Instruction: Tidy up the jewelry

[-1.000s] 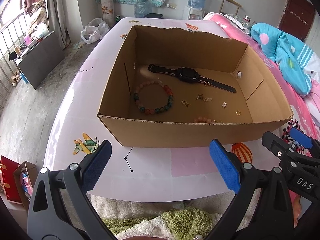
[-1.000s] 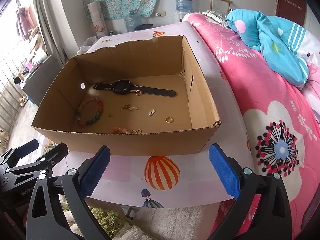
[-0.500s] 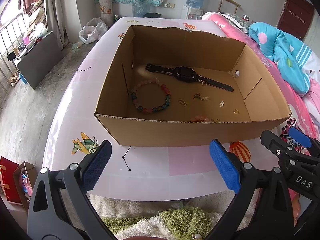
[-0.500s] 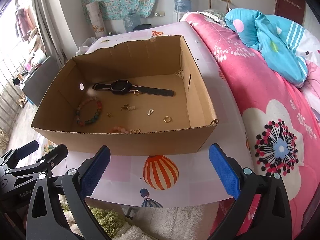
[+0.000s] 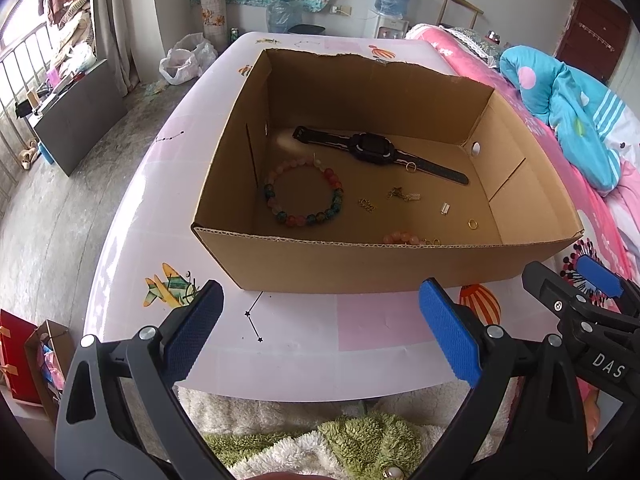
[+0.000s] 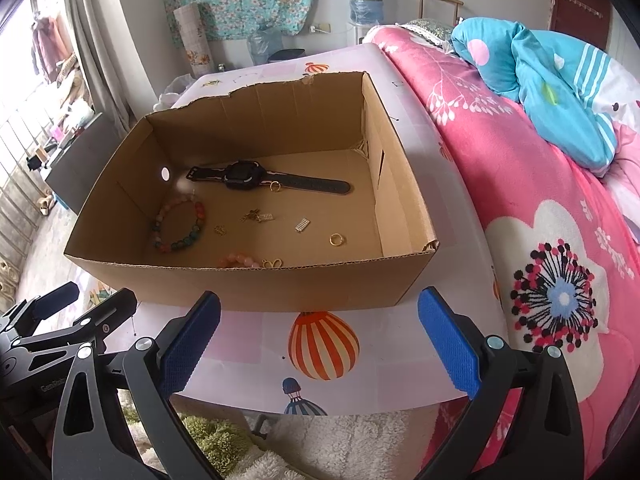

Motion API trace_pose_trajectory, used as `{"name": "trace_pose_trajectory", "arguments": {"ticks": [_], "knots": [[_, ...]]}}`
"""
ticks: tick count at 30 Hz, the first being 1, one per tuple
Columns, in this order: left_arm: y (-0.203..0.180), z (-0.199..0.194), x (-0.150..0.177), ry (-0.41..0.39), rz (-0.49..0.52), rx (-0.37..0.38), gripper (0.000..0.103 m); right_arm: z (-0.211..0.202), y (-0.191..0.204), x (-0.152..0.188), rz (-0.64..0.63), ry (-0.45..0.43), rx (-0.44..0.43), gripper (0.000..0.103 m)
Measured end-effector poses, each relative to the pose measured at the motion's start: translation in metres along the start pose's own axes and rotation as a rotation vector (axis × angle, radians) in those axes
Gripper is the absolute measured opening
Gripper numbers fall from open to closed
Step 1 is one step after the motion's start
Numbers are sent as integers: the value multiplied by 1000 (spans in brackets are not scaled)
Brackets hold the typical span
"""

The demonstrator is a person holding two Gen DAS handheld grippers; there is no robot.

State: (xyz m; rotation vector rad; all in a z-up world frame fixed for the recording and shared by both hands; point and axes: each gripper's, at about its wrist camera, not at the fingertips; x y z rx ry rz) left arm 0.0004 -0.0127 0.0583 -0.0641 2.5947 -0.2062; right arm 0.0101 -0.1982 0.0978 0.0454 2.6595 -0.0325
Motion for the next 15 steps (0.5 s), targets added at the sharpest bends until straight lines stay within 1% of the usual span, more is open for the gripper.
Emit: {"name": "trace_pose_trajectory", "arguments": {"ticks": [15], "knots": [[0, 0, 1, 2, -2, 1, 95, 1, 1, 0, 2, 5, -4, 96]]}}
Point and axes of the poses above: each gripper's, at about its wrist camera, not at the fingertips, and z roughly the way its jaws point, y to its left, x to its underside, and after that the axes turned 6 degrees about x, right-handed
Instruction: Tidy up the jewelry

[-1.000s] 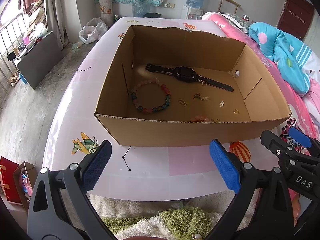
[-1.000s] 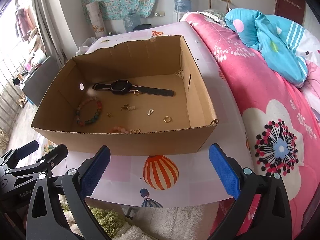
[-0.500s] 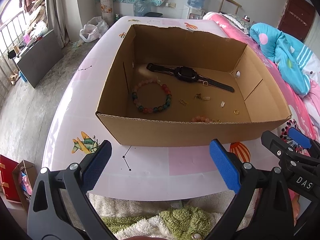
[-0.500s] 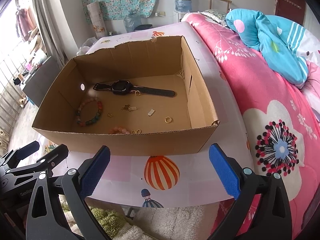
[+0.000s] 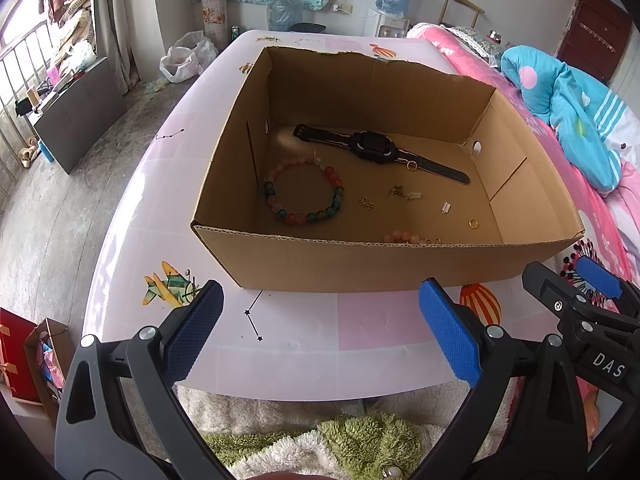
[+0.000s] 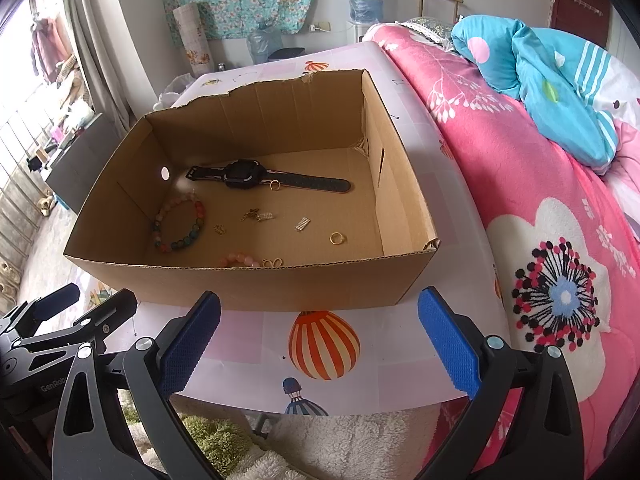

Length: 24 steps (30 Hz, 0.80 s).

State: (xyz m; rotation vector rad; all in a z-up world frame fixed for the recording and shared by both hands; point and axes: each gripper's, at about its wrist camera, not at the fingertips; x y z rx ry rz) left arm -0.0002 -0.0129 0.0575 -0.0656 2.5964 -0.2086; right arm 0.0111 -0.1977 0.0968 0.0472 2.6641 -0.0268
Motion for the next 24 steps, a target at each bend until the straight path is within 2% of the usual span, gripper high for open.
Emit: {"name": "trace_pose_trajectory", "arguments": {"ticks": [24], "knots": [[1, 0, 0, 4, -4, 2, 95, 1, 2, 1, -5, 3, -8, 96]]}}
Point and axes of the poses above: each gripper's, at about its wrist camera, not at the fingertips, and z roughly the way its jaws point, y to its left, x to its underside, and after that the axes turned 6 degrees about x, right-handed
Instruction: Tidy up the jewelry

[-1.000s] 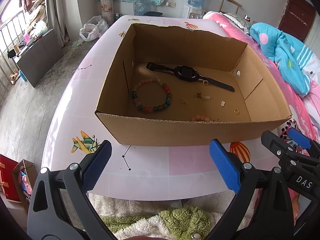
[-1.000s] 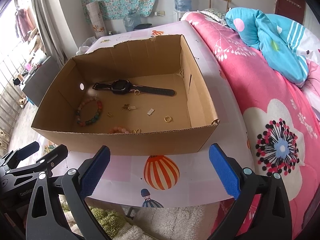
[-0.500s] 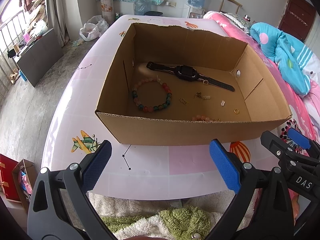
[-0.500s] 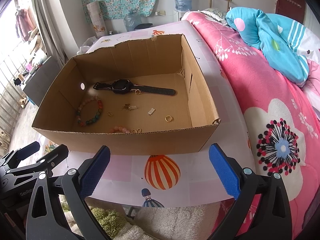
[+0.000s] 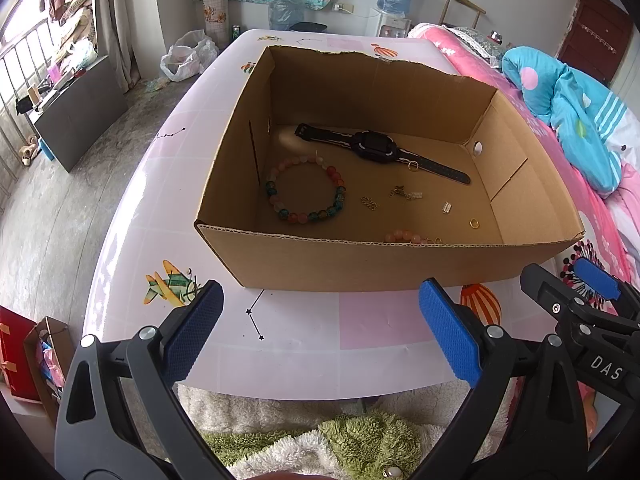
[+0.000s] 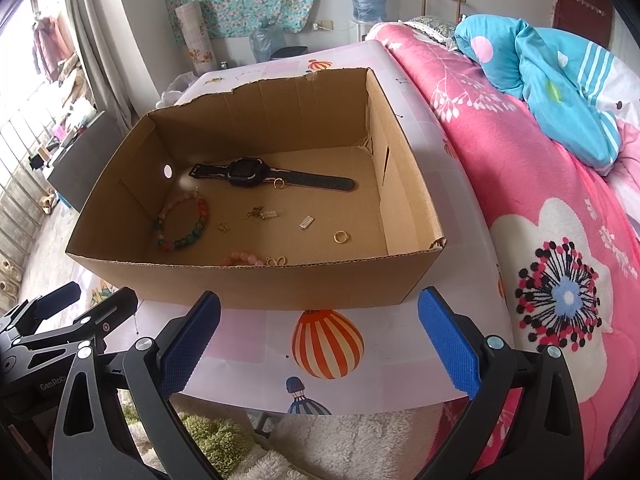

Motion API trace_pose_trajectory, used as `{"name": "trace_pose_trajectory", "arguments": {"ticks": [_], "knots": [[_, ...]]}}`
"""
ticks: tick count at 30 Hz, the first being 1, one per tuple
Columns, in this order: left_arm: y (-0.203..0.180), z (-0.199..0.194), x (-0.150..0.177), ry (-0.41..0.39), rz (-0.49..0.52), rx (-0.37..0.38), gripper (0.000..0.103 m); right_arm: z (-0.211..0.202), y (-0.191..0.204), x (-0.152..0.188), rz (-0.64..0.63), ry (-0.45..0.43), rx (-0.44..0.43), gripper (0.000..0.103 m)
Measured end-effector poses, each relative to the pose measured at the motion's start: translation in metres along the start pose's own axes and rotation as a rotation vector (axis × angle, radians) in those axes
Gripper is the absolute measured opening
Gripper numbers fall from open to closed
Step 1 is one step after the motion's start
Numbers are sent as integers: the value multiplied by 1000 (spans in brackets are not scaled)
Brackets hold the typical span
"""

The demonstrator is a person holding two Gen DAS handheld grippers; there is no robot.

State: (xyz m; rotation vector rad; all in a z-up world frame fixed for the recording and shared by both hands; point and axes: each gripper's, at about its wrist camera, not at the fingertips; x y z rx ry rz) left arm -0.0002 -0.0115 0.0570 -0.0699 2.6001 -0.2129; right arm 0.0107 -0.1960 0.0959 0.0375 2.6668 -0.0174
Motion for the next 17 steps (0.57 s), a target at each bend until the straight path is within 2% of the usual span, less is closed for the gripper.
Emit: {"name": "trace_pose_trajectory", "arguments": {"ticks": [17], "knots": [[3, 1, 0, 7, -12, 2, 95, 0, 0, 0, 0, 6, -4, 96]]}}
Point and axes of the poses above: each gripper's, at about its wrist camera, not at the fingertips, and z roughly the way its jaws point, y to its left, x to its underside, and after that the axes turned 6 degrees about x, right-handed
